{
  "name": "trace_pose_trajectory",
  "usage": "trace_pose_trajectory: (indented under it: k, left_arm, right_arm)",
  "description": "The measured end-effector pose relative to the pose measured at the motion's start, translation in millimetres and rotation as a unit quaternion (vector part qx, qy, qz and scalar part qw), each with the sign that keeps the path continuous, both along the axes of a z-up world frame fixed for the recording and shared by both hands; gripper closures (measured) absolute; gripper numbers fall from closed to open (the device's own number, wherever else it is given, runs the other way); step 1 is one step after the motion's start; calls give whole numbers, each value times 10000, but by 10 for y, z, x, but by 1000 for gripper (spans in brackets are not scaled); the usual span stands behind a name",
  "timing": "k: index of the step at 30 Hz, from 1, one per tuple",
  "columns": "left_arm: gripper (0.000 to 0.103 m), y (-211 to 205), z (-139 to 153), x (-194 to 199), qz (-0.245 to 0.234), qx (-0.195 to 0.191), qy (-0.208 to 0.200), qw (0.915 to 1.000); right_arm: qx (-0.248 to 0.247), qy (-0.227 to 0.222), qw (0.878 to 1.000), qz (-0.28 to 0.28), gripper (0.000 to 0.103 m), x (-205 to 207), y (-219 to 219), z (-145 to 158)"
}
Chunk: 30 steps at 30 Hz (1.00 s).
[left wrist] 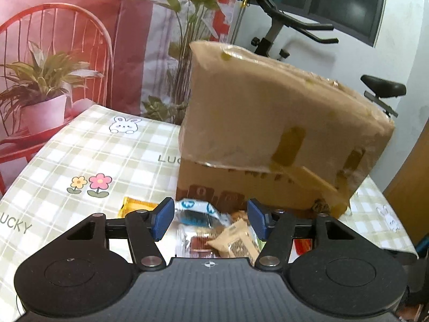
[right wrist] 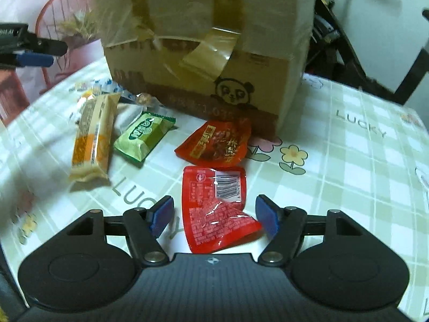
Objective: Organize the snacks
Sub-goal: 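Grasp the small red-brown sachet with the left tool while the right grasps the red packet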
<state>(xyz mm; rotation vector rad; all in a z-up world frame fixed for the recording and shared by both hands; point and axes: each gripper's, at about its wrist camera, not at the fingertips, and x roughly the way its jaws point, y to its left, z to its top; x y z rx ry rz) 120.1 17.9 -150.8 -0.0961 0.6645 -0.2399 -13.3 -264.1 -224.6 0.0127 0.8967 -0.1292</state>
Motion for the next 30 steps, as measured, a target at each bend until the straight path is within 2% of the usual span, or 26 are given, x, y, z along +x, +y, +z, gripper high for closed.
trace_pose_trajectory:
  k: [5,7,8,9,12,21,24,30]
  left_arm:
    - [41,-32,-99,-51,20,2,141,9999]
    - [41,-61,-132,-81,-6,-11,183,9998]
    - [41,-81,-147,-96,-29,-5,197,9998]
    - [41,-97,-164,-108,-54,4,206,9998]
    - [41,-130,-215,-135,-102,22,261,9996]
    - [41,-22,-328,-189,6,-12,434,9991]
    - [50,38,-427,-201,-2,-68,616,9981]
    - [52,184,-511,-164,166,-45,677,9976]
  right_arm:
    - [-183,-82,9998,-19,34,-34,38,-58]
    - [-210,-144,9997,20,39,-67,54,-61]
    - [-207,-159,9997,38,46,-85,58,-48]
    - [-204,-160,9997,37,48,-98,63,-35]
    - [-177,-148,9997,46,51,-113,90,-23]
    - [326,-489,9980,-214,52,-253,107,88]
    - [406,-636,9968,-263,52,-265,126,166]
    - [401,-876,9949,-312,52,-260,140,325]
